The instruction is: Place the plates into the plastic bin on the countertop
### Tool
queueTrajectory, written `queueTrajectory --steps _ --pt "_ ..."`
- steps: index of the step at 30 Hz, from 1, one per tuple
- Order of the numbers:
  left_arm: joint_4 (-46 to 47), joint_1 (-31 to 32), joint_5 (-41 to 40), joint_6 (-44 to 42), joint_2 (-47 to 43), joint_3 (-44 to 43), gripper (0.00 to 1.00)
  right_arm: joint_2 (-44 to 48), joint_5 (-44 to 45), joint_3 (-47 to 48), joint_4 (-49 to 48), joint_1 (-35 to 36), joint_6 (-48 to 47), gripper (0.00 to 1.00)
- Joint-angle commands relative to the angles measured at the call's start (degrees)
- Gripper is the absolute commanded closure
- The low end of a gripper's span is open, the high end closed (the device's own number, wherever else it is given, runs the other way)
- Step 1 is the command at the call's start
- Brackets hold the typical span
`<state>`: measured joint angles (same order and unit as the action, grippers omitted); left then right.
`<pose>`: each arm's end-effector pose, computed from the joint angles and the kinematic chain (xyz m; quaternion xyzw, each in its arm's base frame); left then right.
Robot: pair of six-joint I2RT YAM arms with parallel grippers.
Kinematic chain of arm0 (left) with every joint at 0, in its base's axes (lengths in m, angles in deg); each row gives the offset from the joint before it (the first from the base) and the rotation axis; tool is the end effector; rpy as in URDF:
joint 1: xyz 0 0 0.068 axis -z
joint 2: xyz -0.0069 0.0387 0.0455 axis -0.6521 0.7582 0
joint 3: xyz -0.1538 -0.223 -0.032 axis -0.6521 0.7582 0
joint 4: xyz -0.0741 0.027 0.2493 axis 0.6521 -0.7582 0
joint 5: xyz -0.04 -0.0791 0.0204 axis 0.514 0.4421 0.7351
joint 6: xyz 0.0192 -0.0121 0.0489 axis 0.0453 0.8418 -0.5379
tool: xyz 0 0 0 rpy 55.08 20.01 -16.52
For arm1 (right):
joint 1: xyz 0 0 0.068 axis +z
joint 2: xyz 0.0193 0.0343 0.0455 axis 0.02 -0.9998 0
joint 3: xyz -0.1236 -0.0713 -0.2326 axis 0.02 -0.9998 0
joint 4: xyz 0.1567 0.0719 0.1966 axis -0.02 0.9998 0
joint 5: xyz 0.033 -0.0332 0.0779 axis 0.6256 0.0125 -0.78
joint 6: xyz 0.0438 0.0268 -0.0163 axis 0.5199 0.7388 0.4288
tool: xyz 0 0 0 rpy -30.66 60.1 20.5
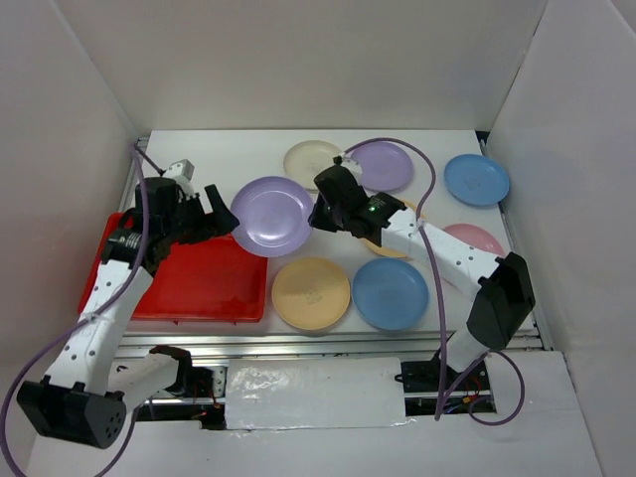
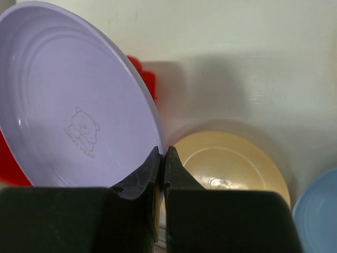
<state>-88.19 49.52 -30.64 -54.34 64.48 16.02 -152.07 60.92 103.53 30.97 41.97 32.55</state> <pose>0.2080 -0.0366 0.3585 -0.1334 0.8606 -0.2128 0.4431 0.2656 0.2367 0.3185 0.0780 0.9003 0.2117 0.3723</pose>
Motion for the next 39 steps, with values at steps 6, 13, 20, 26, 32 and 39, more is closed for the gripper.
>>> queueTrajectory --steps 6,13,20,26,32,39 --pt "2.4 0.1 0.8 3.2 6.5 -2.3 0.20 3.2 -2.5 4.4 0.5 3.9 -2.3 1.00" --pt "0.2 -0.5 -3.3 4.4 8.1 -2.7 1.00 4.1 -2.9 3.8 0.1 4.0 -2.8 1.00" --pt "-4.2 -11.4 -11.3 13.0 1.3 2.6 1.00 10.4 -2.8 -3.4 -0.2 1.5 -2.7 0.00" --pt "-6.6 -26.4 -14.4 19.3 -6.7 12.8 1.00 22.0 -2.6 -16.9 -2.0 -2.4 -2.0 0.00" --pt "0.8 -31.6 -7.3 19.2 -5.4 22.2 1.00 29.1 -3.8 -23.3 -1.6 -6.0 -2.9 0.00" --pt "7.3 -28.4 -4.8 19.2 3.4 23.9 0.88 28.2 -10.1 -27.3 -3.6 -8.2 -8.6 0.00"
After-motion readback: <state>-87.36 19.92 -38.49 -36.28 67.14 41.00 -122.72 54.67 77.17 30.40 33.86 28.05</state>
